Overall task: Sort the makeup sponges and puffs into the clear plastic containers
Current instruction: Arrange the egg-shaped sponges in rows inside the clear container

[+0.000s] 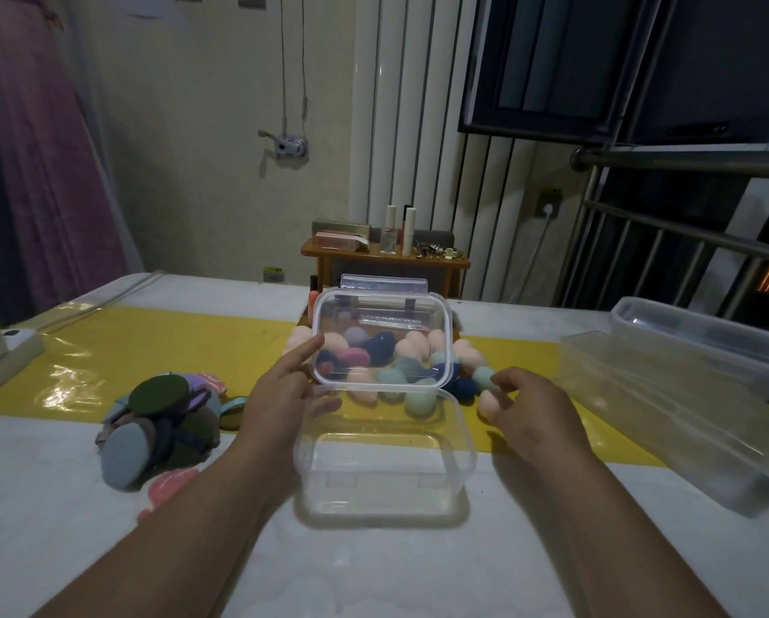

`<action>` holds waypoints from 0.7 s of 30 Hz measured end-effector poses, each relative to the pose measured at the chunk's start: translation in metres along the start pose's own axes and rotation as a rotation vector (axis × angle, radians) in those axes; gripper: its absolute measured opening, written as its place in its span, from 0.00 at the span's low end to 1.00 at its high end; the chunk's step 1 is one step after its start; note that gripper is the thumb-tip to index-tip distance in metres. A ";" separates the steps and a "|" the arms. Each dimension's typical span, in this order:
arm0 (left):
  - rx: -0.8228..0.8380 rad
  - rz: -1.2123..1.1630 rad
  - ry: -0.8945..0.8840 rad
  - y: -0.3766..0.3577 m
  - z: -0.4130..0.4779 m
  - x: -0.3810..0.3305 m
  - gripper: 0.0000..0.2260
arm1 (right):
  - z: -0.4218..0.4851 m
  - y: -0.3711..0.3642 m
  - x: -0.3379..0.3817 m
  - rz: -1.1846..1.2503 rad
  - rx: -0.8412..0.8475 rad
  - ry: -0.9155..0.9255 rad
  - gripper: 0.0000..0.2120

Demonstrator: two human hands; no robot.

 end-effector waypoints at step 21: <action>0.011 -0.025 -0.019 0.001 0.010 0.005 0.26 | -0.038 0.014 0.106 0.344 -0.012 0.408 0.06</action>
Point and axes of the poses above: each hand's wrist, its own z-axis towards the middle knuckle, its own y-axis out of the back of the hand, x = y × z, the point moved 8 cm from there along z, towards the middle knuckle, and after that the axes turned 1 degree about -y, right-handed, at the moved point
